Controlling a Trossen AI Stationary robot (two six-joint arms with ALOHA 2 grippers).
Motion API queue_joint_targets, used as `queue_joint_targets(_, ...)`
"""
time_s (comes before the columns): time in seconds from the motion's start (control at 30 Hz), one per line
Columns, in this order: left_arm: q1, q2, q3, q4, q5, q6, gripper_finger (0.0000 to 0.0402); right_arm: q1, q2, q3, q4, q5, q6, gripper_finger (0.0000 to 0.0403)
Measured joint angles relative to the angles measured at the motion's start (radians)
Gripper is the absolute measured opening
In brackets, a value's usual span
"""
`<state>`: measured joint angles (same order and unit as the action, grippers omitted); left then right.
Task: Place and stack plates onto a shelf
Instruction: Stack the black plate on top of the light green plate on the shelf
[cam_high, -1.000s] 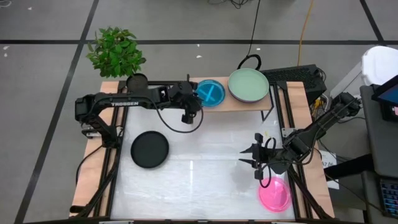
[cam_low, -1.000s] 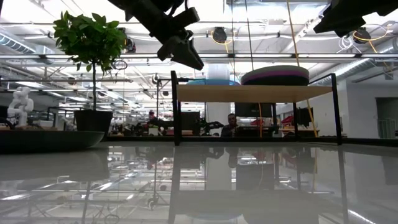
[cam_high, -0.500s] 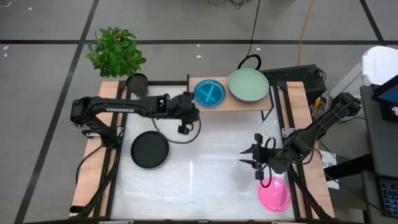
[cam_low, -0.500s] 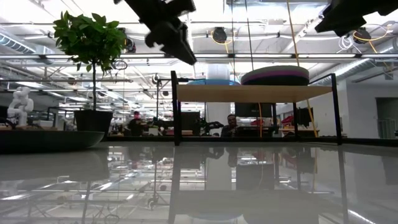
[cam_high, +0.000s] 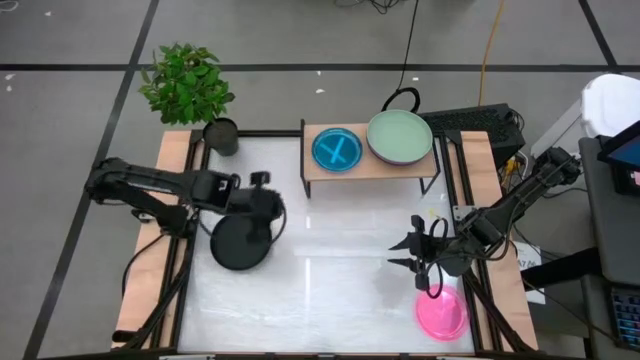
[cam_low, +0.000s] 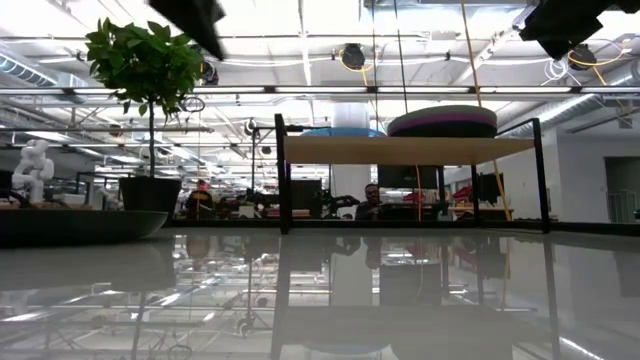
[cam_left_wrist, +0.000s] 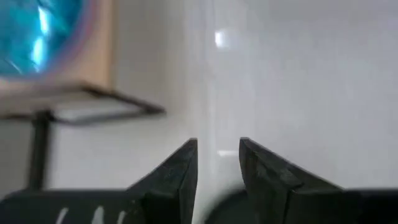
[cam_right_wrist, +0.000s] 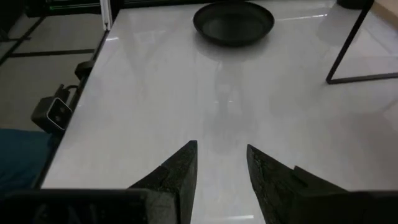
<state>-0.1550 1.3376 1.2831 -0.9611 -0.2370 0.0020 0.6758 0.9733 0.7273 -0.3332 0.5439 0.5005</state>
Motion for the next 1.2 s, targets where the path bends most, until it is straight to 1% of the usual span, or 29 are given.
queue_joint_targets(0.07,-0.043,-0.008,-0.002,-0.098,0.001,-0.108,0.0125,0.000,0.000,0.000,0.002,-0.021,0.011,0.0121)
queue_joint_targets(0.1,-0.065,-0.011,-0.003,-0.120,0.000,-0.154,0.0125,0.000,0.000,0.000,0.005,-0.022,0.011,0.0121)
queue_joint_targets(0.2,-0.137,-0.011,-0.051,-0.127,0.000,-0.252,0.0124,0.000,0.000,0.000,0.010,-0.023,0.011,0.0121)
queue_joint_targets(0.4,-0.268,-0.010,-0.208,-0.107,0.008,-0.408,0.0124,0.000,0.001,0.000,0.015,-0.023,0.011,0.0121)
queue_joint_targets(0.57,-0.349,-0.010,-0.343,0.025,0.010,-0.524,0.0124,0.000,0.004,0.000,0.015,-0.023,0.011,0.0121)
queue_joint_targets(0.77,-0.405,-0.009,-0.488,0.231,0.061,-0.604,0.0124,0.000,0.005,0.000,0.014,-0.023,0.011,0.0121)
queue_joint_targets(0.9,-0.435,-0.009,-0.553,0.333,0.063,-0.675,0.0124,0.000,0.006,0.000,0.014,-0.023,0.011,0.0121)
queue_joint_targets(1.07,-0.469,-0.009,-0.617,0.384,0.061,-0.744,0.0124,0.000,0.022,0.000,0.014,-0.023,0.011,0.0121)
queue_joint_targets(1.2,-0.507,-0.009,-0.651,0.436,0.061,-0.764,0.0124,0.000,0.036,0.000,0.014,-0.023,0.009,0.0121)
